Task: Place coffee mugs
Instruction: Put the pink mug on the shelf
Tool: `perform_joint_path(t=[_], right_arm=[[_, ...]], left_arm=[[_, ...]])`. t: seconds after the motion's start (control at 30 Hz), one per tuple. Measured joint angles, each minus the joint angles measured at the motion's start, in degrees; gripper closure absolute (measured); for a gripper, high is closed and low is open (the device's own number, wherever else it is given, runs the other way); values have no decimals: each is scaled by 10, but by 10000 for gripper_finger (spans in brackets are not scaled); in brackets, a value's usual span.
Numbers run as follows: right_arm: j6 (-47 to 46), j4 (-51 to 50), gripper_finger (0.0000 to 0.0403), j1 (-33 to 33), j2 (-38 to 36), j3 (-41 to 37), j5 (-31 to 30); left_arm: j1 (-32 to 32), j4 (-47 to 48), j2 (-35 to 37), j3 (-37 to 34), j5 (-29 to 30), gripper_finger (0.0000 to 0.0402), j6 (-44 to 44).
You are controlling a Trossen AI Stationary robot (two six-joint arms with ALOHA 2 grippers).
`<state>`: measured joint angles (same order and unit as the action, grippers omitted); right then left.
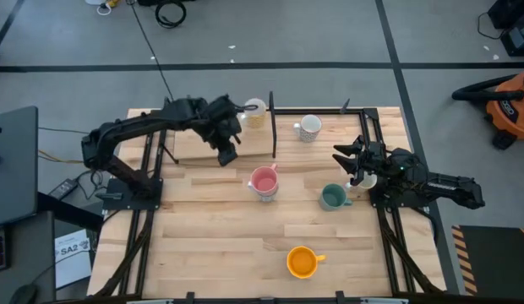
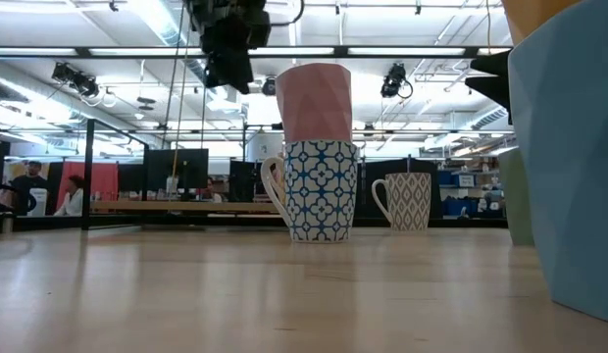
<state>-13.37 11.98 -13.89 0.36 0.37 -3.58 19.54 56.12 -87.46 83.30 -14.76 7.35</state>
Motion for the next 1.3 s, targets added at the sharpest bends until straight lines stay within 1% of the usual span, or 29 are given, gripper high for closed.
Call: perform_joint_path(t=[0.17, 0.3, 0.37, 0.7, 0.83, 0.97, 1.3], right_arm=[[0, 0, 218, 0, 0, 0, 0], [0, 0, 218, 0, 0, 0, 0], [0, 0, 218, 0, 0, 0, 0], [0, 0, 218, 0, 0, 0, 2], [0, 0, 218, 0, 0, 0, 2], [0, 1, 218, 0, 0, 0, 4], [0, 0, 218, 0, 2, 0, 4]], left_arm=[[-54, -55, 0, -4, 68, 269, 27], [-86, -70, 0, -4, 121, 269, 58], [-100, -74, -2, -4, 138, 269, 75], [-151, -100, -20, -4, 146, 269, 177], [-167, -108, -29, -4, 159, 269, 204], [-180, -113, -48, -4, 181, 269, 221], [-183, -117, -89, -4, 189, 269, 222]])
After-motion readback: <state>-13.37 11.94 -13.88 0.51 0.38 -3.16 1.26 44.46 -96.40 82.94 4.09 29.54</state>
